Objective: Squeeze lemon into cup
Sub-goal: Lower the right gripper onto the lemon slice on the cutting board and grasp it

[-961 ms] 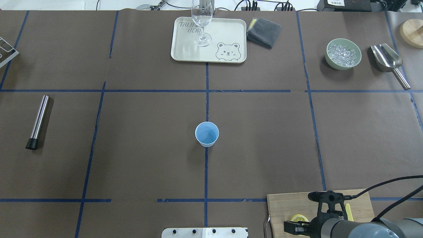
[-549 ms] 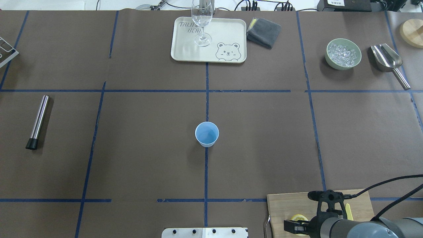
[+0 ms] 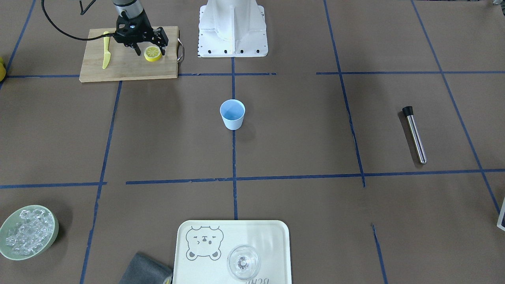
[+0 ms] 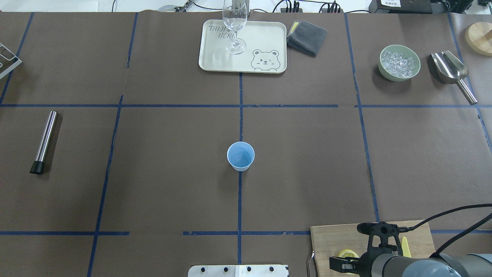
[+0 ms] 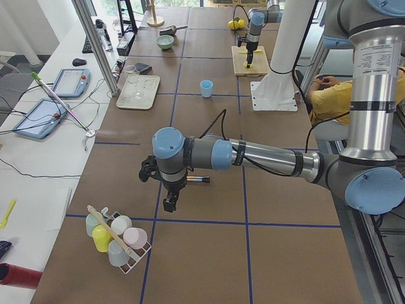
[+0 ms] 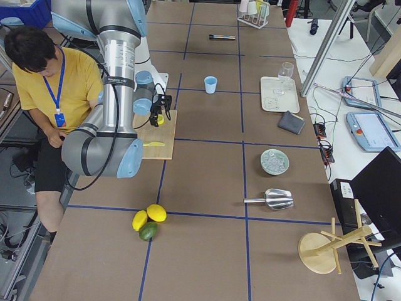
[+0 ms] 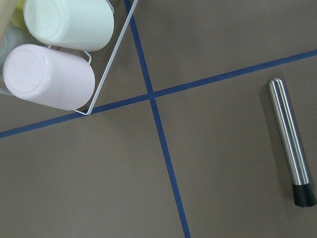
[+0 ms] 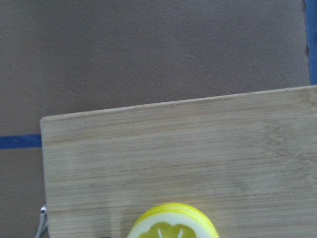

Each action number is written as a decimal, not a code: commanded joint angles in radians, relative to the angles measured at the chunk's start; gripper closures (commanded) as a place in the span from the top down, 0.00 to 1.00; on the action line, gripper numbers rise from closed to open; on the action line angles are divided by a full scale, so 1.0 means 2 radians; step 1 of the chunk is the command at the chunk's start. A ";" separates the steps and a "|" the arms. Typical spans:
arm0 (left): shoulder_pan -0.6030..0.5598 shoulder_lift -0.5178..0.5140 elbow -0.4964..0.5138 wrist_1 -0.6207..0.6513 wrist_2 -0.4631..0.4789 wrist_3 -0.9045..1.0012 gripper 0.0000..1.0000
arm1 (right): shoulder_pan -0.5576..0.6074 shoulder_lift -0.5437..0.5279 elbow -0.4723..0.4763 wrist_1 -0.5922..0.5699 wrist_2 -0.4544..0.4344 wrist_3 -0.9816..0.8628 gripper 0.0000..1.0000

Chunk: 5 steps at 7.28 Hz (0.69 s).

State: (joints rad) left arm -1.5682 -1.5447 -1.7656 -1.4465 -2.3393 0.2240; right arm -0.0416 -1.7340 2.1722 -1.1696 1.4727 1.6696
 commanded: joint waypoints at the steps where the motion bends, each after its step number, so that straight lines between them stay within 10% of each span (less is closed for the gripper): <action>1: -0.001 0.000 0.000 0.000 0.000 0.000 1.00 | 0.000 0.001 -0.001 0.000 0.000 0.000 0.77; 5: -0.001 0.000 0.000 0.000 0.000 0.000 1.00 | 0.005 0.000 0.005 0.000 0.000 0.000 0.60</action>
State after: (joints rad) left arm -1.5686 -1.5447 -1.7656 -1.4465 -2.3393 0.2240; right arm -0.0365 -1.7333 2.1770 -1.1691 1.4726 1.6705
